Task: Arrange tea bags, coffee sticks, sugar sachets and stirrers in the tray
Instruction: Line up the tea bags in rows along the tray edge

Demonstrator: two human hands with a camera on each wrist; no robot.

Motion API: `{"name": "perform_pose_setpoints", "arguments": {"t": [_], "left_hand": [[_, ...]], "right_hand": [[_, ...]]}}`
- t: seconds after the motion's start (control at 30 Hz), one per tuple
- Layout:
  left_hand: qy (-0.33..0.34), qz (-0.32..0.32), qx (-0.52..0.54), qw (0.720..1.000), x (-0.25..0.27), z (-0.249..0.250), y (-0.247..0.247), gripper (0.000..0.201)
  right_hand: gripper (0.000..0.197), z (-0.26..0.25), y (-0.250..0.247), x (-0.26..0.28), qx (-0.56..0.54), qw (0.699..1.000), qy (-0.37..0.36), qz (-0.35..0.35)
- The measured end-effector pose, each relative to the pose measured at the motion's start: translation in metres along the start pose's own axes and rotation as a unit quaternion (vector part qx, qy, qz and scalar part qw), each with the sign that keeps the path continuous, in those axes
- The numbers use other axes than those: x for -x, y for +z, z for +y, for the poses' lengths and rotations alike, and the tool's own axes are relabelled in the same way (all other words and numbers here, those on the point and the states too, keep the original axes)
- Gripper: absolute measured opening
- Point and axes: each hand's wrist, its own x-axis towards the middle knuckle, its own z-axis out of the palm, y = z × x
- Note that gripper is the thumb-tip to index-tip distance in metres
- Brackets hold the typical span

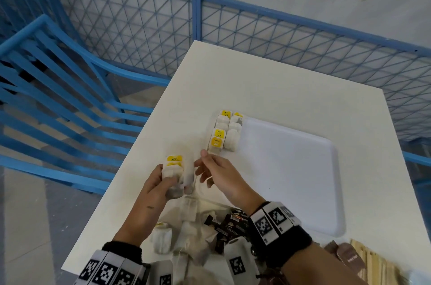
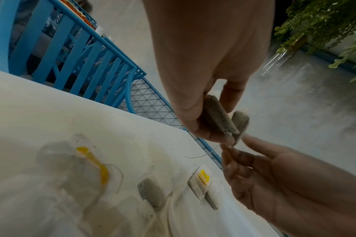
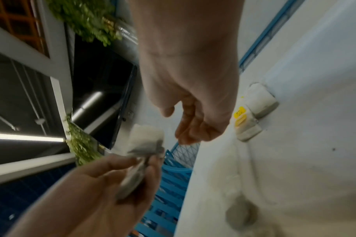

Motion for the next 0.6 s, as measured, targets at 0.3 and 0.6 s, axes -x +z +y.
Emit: {"name": "perform_pose_setpoints", "arguments": {"t": [0.3, 0.6], "left_hand": [[0.021, -0.007, -0.034, 0.999, -0.002, -0.004, 0.001, 0.036], [0.004, 0.019, -0.085, 0.996, -0.004, -0.017, -0.002, 0.019]], "right_hand": [[0.013, 0.007, 0.001, 0.024, -0.112, 0.990, -0.003, -0.082], [0.015, 0.020, -0.025, 0.011, -0.191, 0.981, 0.007, 0.018]]}}
